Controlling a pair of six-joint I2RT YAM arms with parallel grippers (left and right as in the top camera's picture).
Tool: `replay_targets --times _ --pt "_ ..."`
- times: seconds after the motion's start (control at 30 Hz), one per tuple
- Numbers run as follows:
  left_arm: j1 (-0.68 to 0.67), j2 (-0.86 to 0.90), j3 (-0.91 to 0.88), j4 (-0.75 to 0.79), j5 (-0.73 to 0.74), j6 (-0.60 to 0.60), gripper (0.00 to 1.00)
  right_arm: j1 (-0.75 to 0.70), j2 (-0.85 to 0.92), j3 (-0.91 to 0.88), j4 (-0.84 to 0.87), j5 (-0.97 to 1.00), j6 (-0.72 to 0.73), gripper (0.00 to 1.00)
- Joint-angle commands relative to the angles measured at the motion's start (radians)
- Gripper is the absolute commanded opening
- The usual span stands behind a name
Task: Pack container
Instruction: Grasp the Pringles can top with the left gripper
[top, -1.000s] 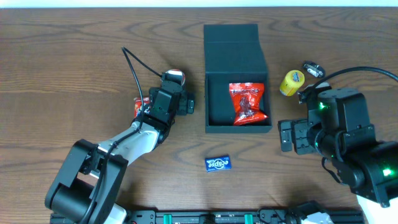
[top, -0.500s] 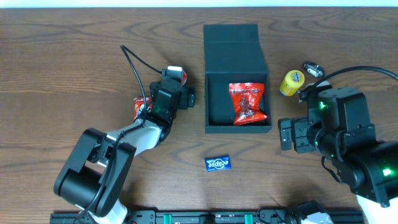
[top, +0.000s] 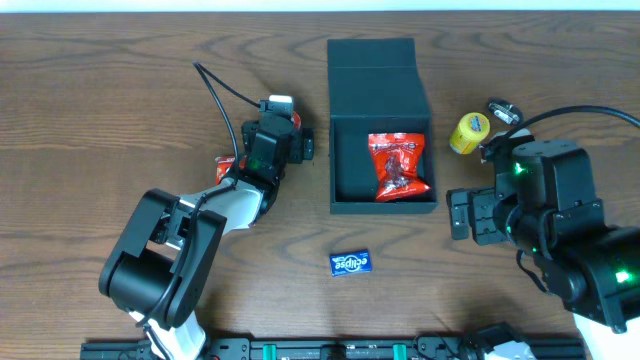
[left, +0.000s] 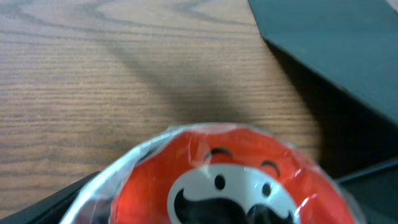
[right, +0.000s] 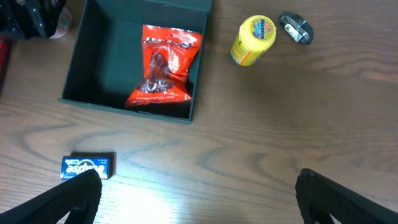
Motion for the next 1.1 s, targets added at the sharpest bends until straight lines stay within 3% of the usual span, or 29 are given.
replay_targets --times 0.0,0.47,0.57,0.9,1.07 --pt "0.004 0.018 0.022 0.009 -0.007 0.022 0.95 0.004 -0.003 0.001 0.003 0.010 -0.014 0.99" --pt "0.003 0.018 0.022 -0.016 0.027 0.021 1.00 0.004 -0.003 0.001 0.003 0.010 -0.013 0.99" --pt "0.003 0.018 0.022 -0.016 0.031 0.022 0.85 0.004 -0.003 0.001 0.003 0.010 -0.014 0.99" --pt "0.002 0.018 0.022 -0.026 0.047 0.021 0.82 0.004 -0.003 0.001 0.003 0.010 -0.014 0.99" --pt "0.002 0.018 0.022 -0.038 0.046 0.021 0.74 0.004 -0.003 0.001 0.003 0.010 -0.014 0.99"
